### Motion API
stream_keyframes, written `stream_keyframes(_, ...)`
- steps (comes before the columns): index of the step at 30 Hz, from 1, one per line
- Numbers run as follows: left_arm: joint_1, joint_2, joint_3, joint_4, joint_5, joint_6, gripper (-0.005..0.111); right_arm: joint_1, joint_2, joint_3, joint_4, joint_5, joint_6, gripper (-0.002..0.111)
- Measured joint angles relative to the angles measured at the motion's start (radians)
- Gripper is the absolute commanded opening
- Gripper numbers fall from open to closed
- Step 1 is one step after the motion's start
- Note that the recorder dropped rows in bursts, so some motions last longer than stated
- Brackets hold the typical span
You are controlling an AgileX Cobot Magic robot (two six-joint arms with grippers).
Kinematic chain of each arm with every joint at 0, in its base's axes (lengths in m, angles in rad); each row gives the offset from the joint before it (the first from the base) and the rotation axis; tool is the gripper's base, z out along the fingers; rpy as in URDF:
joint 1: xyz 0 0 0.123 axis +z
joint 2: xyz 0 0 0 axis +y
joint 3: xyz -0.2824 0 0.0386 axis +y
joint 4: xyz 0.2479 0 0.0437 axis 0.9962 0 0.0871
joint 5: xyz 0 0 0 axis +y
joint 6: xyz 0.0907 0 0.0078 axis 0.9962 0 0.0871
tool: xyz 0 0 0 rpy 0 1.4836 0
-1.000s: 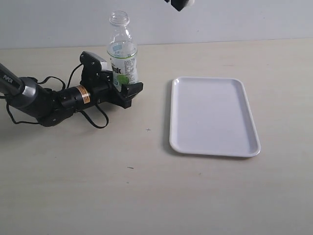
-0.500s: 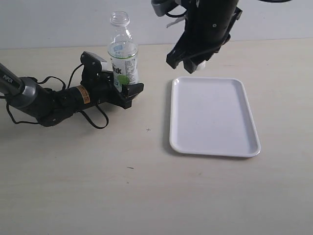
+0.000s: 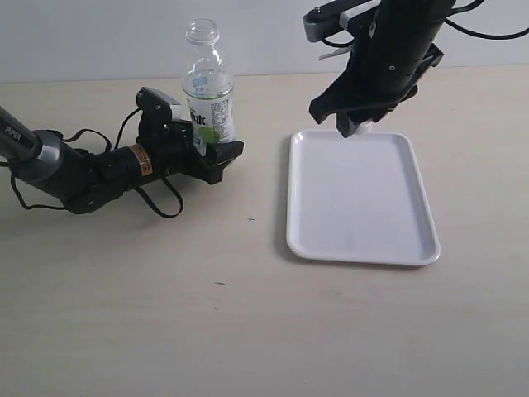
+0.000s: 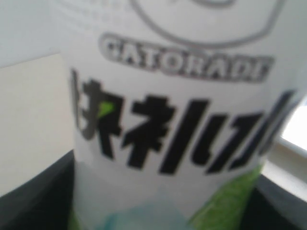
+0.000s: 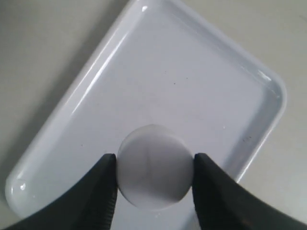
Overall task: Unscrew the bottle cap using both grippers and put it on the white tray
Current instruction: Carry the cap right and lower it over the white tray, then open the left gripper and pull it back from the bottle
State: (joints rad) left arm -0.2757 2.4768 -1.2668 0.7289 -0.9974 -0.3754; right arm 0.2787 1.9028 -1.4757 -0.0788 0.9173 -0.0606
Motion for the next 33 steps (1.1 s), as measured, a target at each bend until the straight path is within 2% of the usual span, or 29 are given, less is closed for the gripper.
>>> stream_keyframes(23,0.0,0.0,0.0,0.022,-0.002,-0.044,0.002,0.0,0.151,0.001,0.029,-0.05,-0.018,0.0)
stream_keyframes(25,0.0,0.0,0.0,0.022,-0.002,-0.044,0.01,0.0,0.152,0.001,0.025,-0.05,-0.018,0.0)
stream_keyframes(33,0.0,0.0,0.0,0.023,-0.004,-0.044,0.062,-0.001,0.152,0.001,0.025,-0.05,-0.02,0.0)
